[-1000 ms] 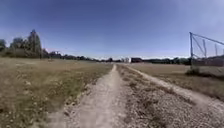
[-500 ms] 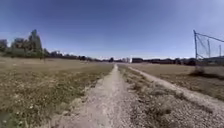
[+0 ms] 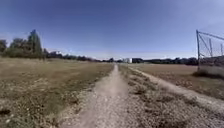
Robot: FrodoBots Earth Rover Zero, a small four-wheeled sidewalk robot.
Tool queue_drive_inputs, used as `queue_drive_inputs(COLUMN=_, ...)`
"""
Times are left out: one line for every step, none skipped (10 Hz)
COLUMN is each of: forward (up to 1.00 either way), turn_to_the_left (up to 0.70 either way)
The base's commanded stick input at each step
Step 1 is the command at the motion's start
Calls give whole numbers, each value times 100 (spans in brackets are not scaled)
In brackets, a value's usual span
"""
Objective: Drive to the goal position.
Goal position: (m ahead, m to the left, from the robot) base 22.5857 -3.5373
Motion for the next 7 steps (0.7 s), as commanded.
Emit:
queue_drive_inputs(forward=70, turn_to_the_left=0)
queue_drive_inputs(forward=70, turn_to_the_left=0)
queue_drive_inputs(forward=70, turn_to_the_left=0)
queue_drive_inputs(forward=70, turn_to_the_left=-27)
queue_drive_inputs(forward=70, turn_to_the_left=-19)
queue_drive_inputs(forward=70, turn_to_the_left=0)
queue_drive_inputs(forward=70, turn_to_the_left=-1)
